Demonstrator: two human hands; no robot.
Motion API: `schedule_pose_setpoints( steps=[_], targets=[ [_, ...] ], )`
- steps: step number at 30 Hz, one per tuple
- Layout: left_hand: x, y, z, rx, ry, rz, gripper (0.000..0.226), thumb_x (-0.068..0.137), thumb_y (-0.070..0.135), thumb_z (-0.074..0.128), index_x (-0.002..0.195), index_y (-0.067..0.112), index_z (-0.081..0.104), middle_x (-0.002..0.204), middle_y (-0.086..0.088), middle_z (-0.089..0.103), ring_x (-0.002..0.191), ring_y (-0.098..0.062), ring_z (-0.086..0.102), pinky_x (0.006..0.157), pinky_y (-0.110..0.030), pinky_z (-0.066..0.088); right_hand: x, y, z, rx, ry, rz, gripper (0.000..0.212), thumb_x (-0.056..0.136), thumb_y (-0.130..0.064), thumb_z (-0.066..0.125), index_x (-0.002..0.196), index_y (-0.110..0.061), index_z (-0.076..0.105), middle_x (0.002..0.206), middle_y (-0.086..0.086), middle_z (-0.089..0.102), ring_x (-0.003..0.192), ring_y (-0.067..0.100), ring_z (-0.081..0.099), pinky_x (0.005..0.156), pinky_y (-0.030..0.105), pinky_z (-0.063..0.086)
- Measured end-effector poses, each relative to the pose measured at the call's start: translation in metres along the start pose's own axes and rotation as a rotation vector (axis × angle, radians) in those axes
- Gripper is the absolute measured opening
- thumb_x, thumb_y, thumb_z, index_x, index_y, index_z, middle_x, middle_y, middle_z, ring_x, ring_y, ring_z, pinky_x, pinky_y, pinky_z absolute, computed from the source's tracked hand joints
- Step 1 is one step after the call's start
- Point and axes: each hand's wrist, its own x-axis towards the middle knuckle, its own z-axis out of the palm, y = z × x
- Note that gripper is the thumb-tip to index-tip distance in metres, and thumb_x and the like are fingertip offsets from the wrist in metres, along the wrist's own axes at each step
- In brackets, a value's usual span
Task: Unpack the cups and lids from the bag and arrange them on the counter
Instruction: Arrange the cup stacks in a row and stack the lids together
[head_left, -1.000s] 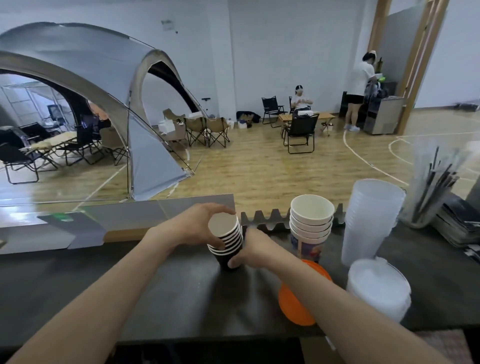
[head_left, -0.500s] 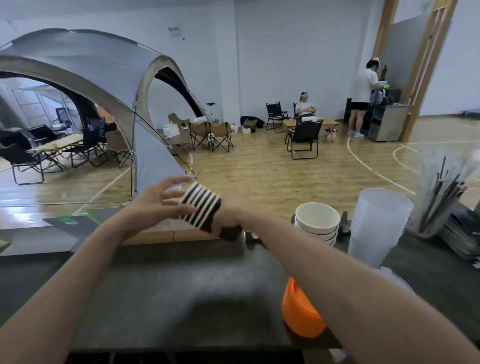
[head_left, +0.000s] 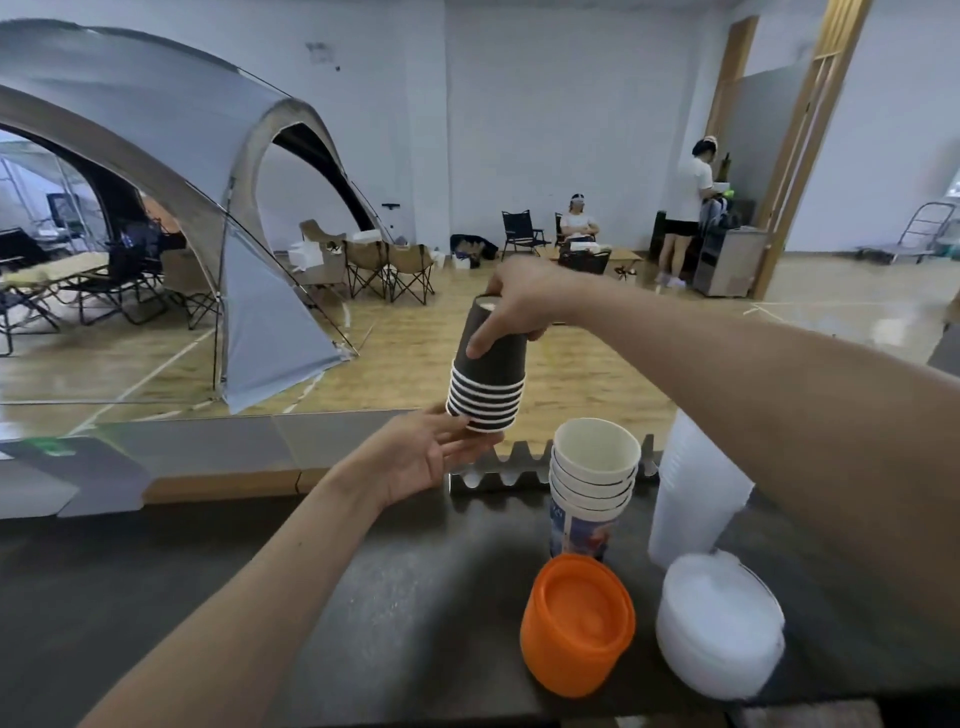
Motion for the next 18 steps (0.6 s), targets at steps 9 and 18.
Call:
schedule_pose_setpoints(
  steps=[9,18],
  targets=[
    [0.051,-0.054,-0.007,0.063,0.369,-0.035,0.024,0.098,0.002,0.053,0.122,-0.004,0.053,0.105,-0.024,0.072,0.093,-0.029,0.073,0.070,-0.033,0.062,0.040,0.031,0.059,-0.196,-0.118,-0.103,0.064,0.069,-0.041,0.081,0.125,-0.017,0.062,0.115,0.004,0.063,0.097,0.024,0.059,0.075,0.034,0.057],
    [0.069,-0.076,-0.019,0.044,0.474,-0.079,0.022,0.100,0.004,0.049,0.122,0.005,0.044,0.104,-0.025,0.072,0.088,-0.030,0.074,0.078,-0.041,0.061,0.056,0.048,0.087,-0.157,-0.189,-0.101,0.060,0.073,-0.033,0.080,0.127,-0.015,0.063,0.119,0.006,0.063,0.103,0.026,0.062,0.079,0.036,0.059]
  ],
)
